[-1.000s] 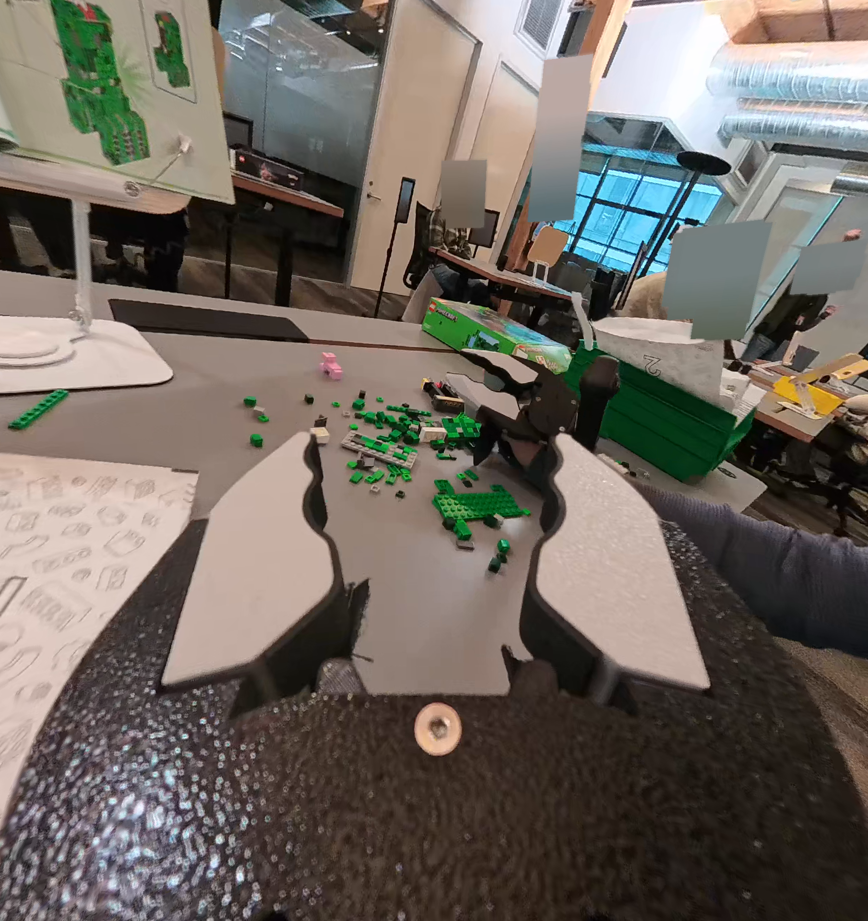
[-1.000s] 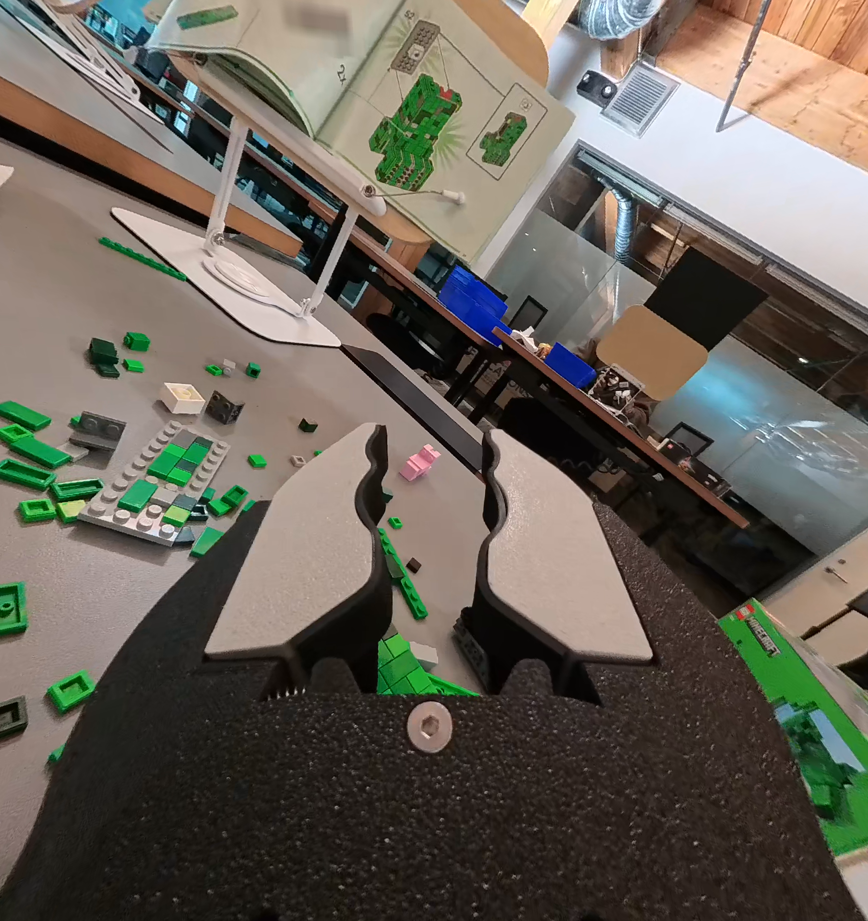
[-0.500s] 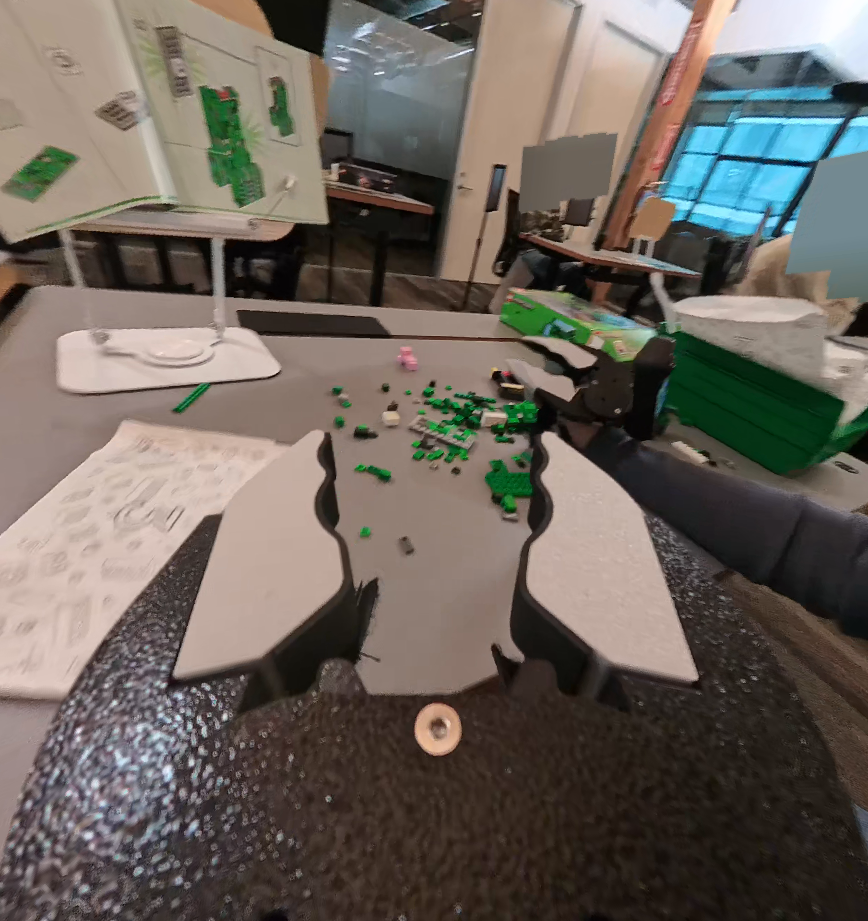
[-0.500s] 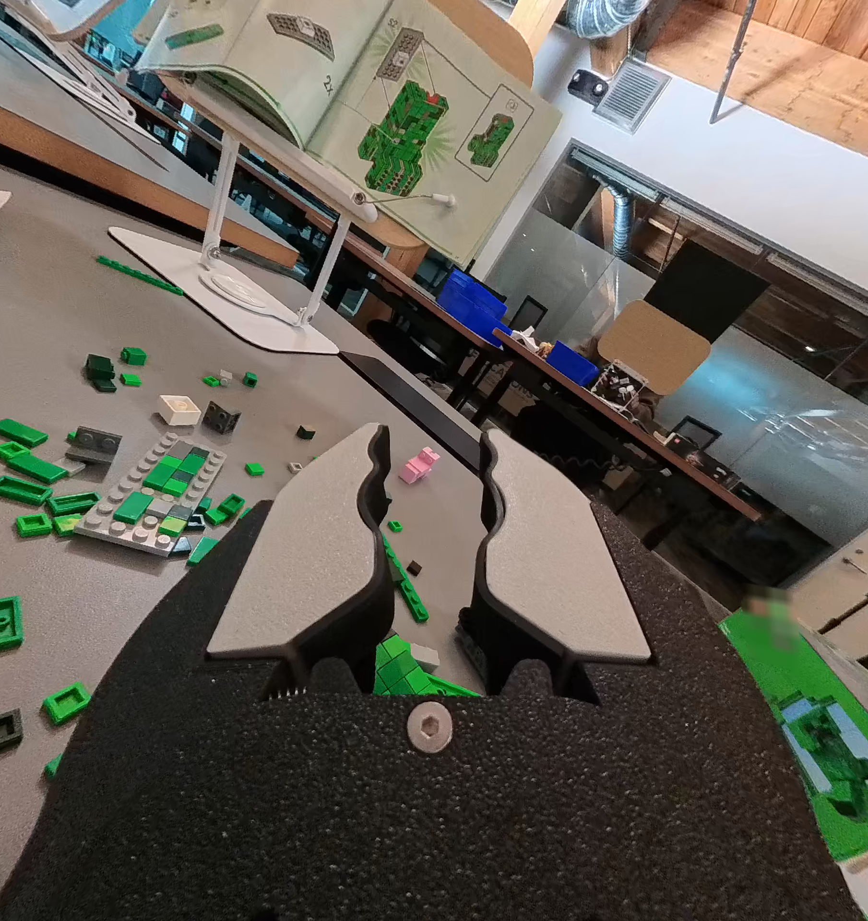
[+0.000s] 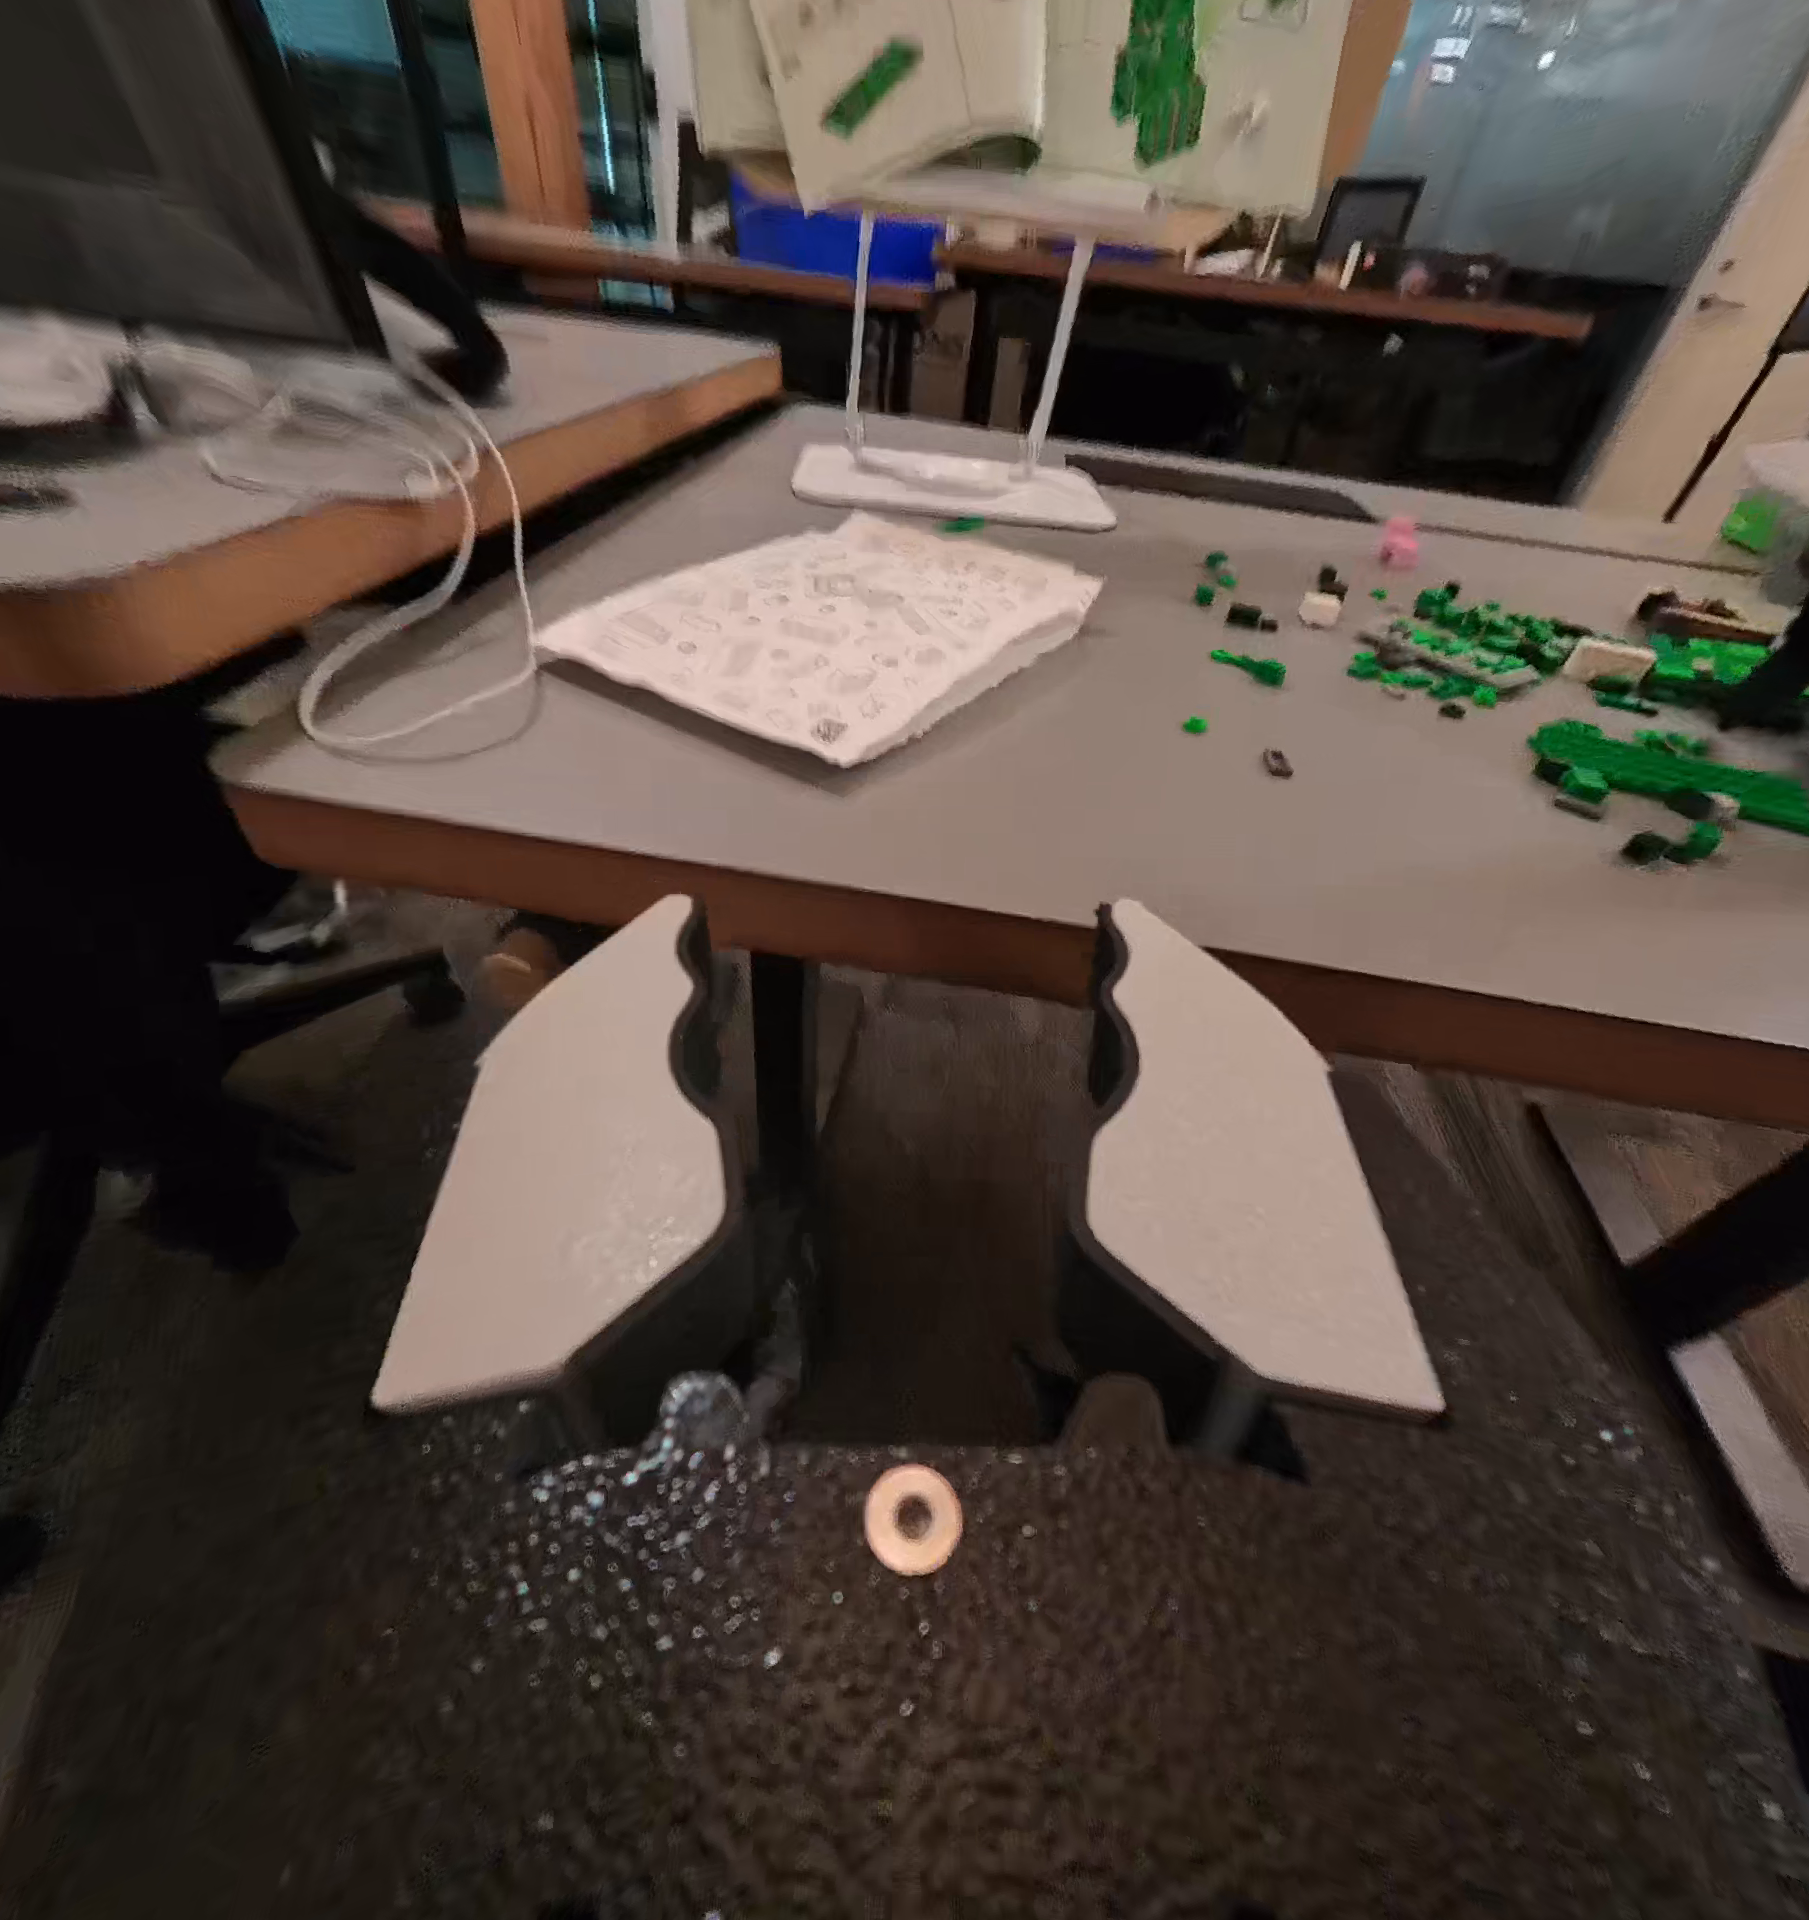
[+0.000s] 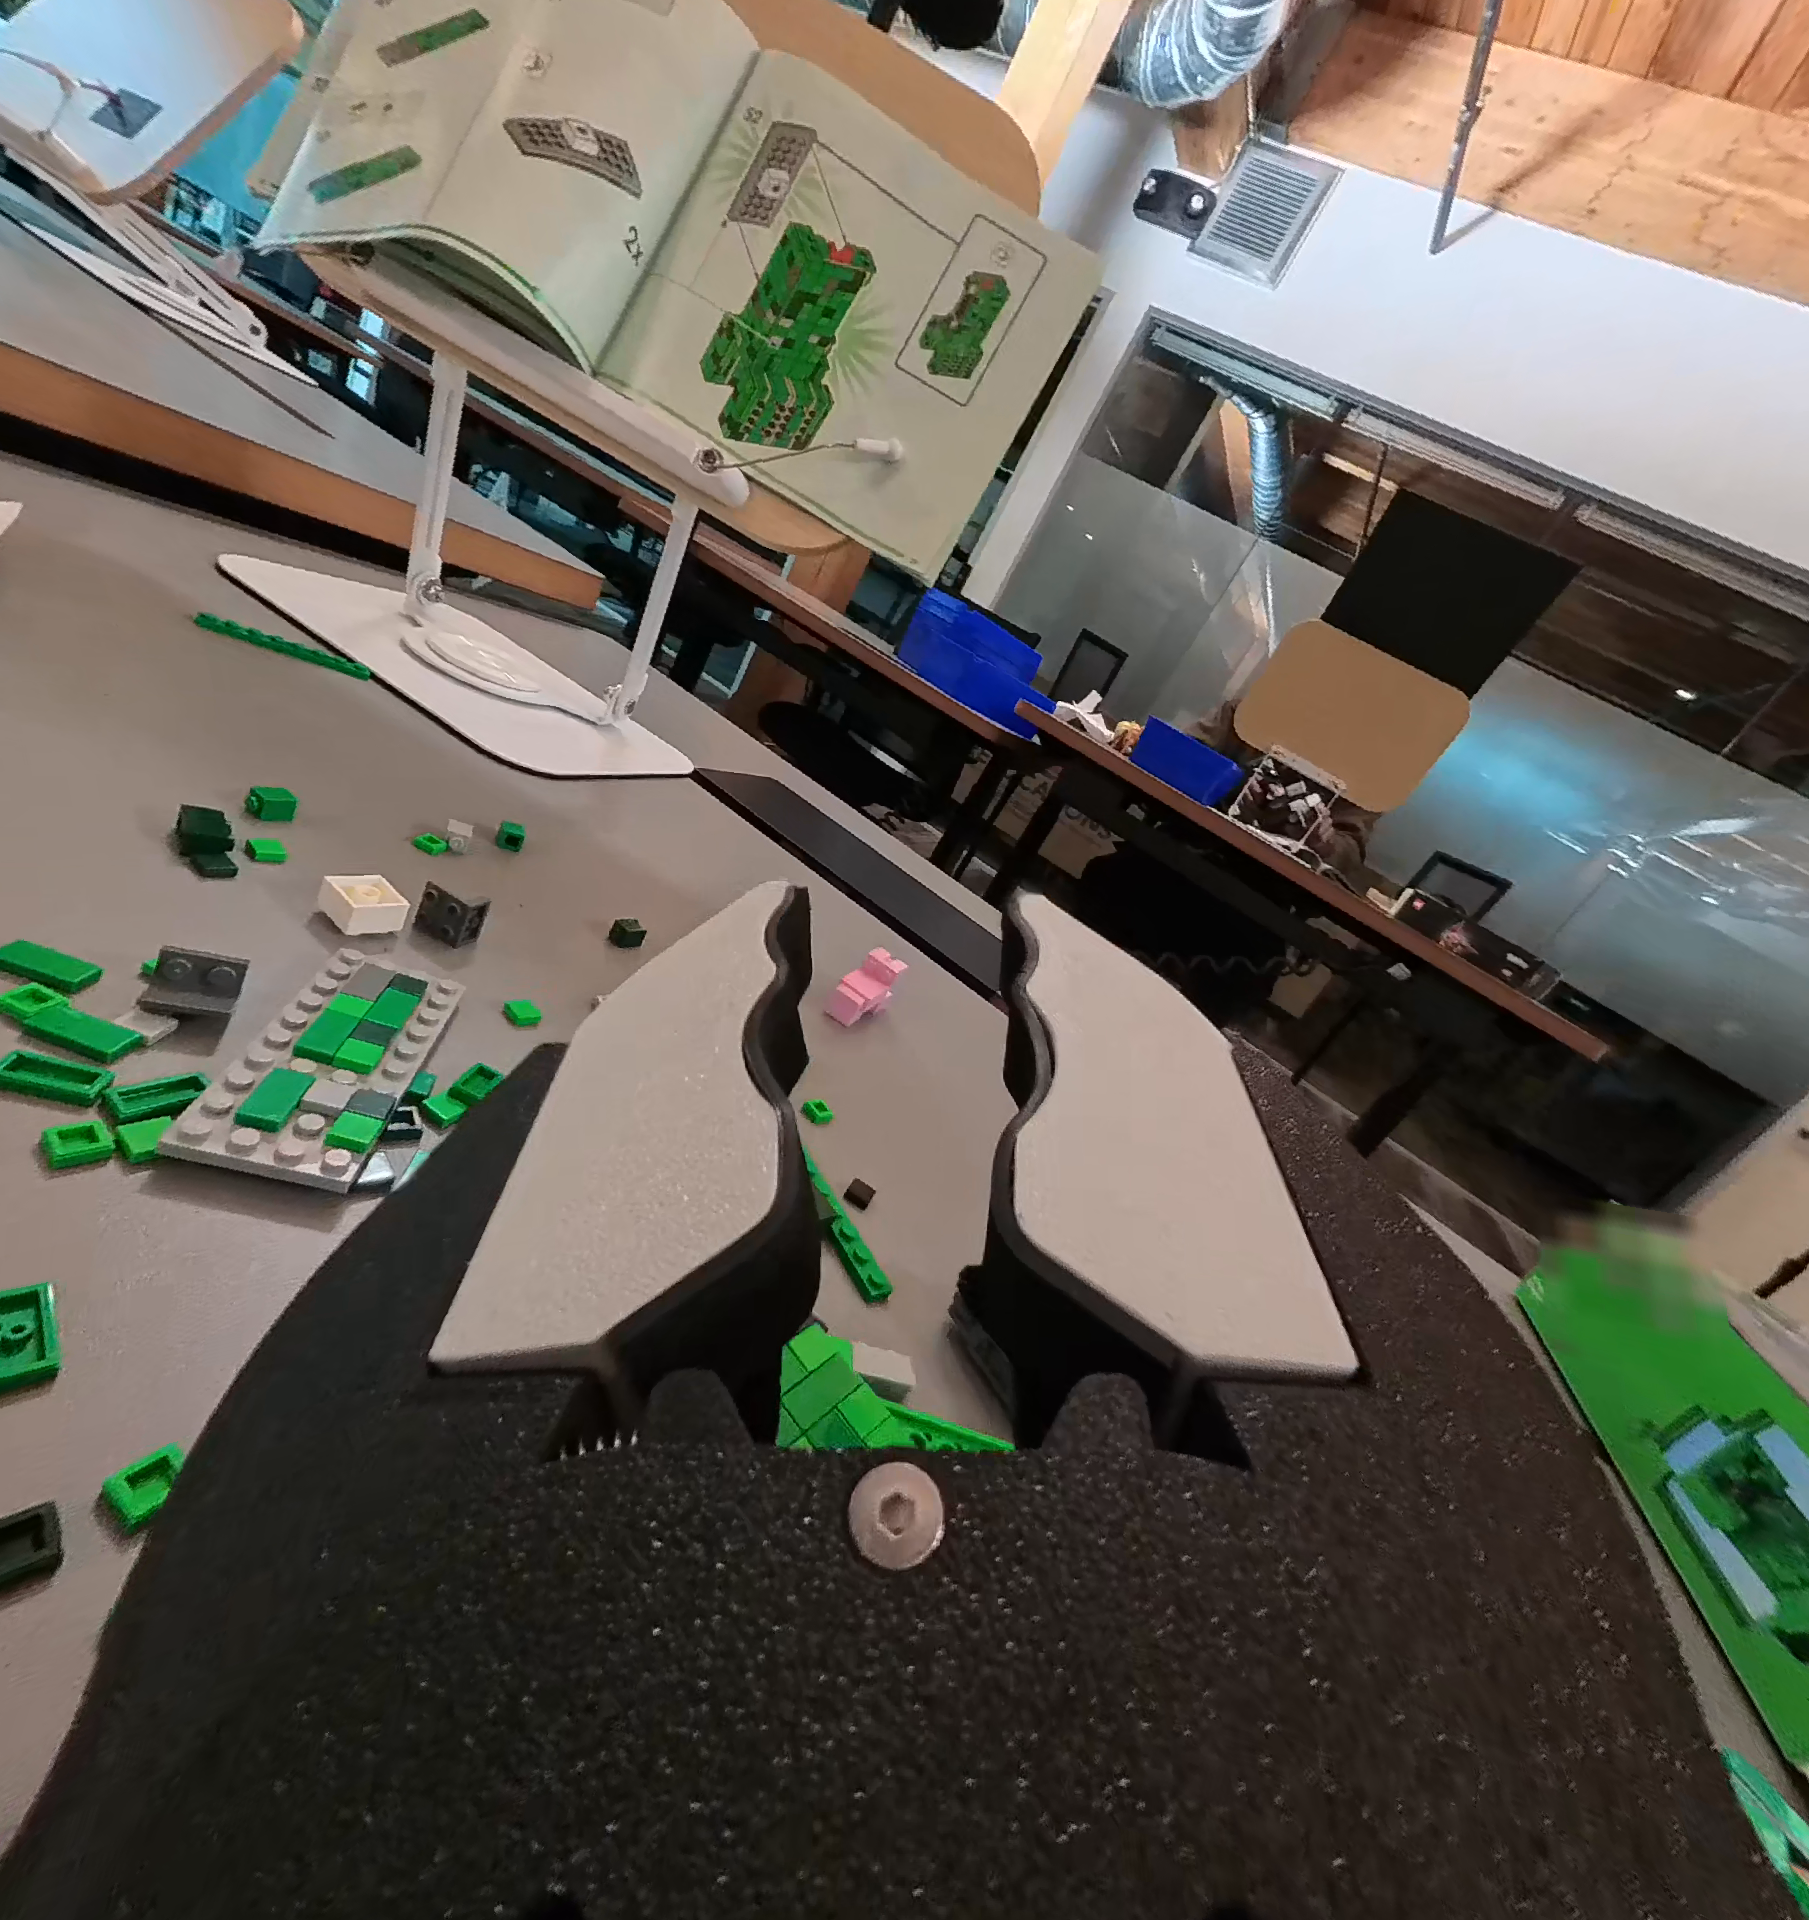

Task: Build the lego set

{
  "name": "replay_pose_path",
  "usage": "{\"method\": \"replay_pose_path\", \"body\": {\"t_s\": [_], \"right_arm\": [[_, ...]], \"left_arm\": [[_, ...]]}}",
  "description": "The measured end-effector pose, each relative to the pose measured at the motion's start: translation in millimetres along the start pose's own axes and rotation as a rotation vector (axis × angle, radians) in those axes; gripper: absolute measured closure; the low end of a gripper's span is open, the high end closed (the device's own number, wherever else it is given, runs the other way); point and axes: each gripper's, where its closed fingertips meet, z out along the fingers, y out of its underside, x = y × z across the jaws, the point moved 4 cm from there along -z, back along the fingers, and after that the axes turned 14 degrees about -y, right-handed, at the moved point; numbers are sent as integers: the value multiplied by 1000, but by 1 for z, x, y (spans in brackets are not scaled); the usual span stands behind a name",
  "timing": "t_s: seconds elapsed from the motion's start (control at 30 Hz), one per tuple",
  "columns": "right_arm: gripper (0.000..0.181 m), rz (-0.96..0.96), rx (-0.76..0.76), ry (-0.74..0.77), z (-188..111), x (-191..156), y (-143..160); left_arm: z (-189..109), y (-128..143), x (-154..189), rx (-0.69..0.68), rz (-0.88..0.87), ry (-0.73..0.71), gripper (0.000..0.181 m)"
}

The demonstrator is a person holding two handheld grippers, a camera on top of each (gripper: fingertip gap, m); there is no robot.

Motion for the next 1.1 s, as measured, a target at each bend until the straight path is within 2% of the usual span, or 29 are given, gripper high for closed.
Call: {"method": "replay_pose_path", "body": {"t_s": [0.07, 0.27, 0.33, 0.4, 0.57, 0.73, 0.9, 1.1], "right_arm": [[147, -41, -11, 0, 1, -4, -2], [147, -193, -44, -29, 8, -17, -4], [146, -182, -57, -23, 9, -15, -3], [146, -149, -88, -45, 12, -10, -5], [142, -238, -118, -129, 8, 2, -66], [141, -33, -125, -235, -30, -14, -105], [143, 112, -76, -320, -78, -70, -121], [147, 169, 24, -312, -134, -127, -138]], "left_arm": [[7, 9, 0, -80, -66, 36, 104], [8, -5, -13, -19, -143, 39, 106], [9, -9, -15, -6, -166, 38, 105], [11, -9, -14, 0, -119, 21, 106], [13, -4, -3, -8, -30, 29, 106], [15, 0, -2, -28, -15, 46, 108], [-4, 9, -12, -57, 12, 57, 107], [-28, 4, -35, -42, -81, 43, 109]]}}
